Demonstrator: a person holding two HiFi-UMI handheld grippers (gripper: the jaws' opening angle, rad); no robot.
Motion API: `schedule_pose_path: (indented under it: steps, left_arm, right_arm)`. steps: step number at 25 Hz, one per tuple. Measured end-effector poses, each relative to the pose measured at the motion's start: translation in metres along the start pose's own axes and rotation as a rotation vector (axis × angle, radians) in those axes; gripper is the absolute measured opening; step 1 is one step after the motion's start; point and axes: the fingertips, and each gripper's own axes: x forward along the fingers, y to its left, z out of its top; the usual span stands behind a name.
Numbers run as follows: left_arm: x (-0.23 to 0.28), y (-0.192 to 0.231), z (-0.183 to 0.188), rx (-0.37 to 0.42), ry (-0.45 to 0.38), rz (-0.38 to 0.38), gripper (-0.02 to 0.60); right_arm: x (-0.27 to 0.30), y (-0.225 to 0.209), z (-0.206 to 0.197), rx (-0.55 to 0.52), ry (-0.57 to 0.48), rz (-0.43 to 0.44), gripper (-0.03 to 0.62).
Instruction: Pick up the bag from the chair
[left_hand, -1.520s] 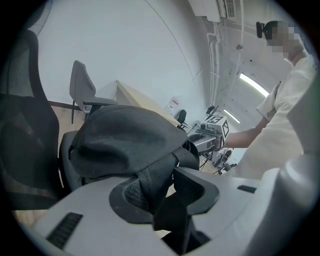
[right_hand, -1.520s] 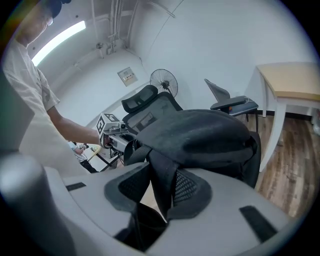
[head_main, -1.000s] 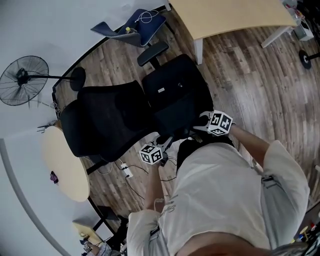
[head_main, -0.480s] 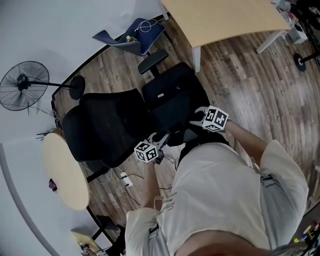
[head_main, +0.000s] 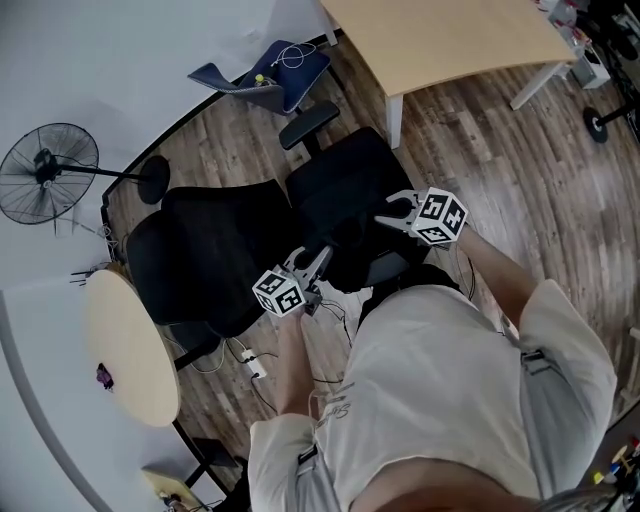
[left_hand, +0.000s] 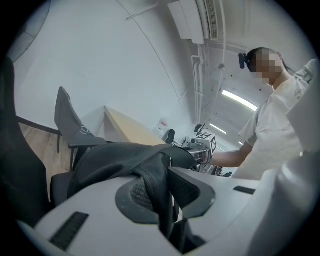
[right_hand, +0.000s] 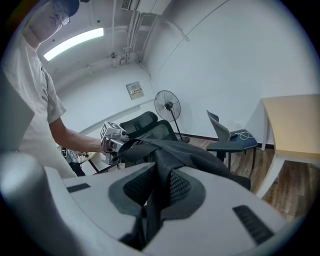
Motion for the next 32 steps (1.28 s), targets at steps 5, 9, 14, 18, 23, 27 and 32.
schedule_pose_path:
  steps: [5,9,14,18,23,27,32]
  left_arm:
    - [-0.006,-0.013,0.03,0.014,-0.062,-0.02,0.059]
    - [-0.02,-0.029,0.044,0.032,-0.091,-0.041,0.06]
    - [-0.029,-0.053,0.074,0.147,-0.122,-0.041,0.06]
    - [-0.034,-0.055,0.111,0.256,-0.129,0.017,0.058]
    - [-0.037,-0.066,0.161,0.324,-0.168,0.048,0.058]
    - [-0.042,-0.078,0.19,0.36,-0.231,0.055,0.057]
    - [-0.045,-0.094,0.206,0.405,-0.257,0.084,0.058]
  right_arm:
    - [-0.005,-0.001,0.028,-0.008,-0.06,-0.016,0.031]
    - [-0.013,0.019,0.048,-0.045,-0.112,0.01,0.029]
    - [-0.03,0.03,0.084,-0.111,-0.187,-0.007,0.029]
    - [-0.036,0.031,0.123,-0.165,-0.242,-0.014,0.031]
    - [-0.047,0.027,0.172,-0.215,-0.334,-0.033,0.031]
    - [-0.055,0.028,0.205,-0.266,-0.39,-0.04,0.031]
    - [-0.068,0.037,0.224,-0.319,-0.424,-0.039,0.031]
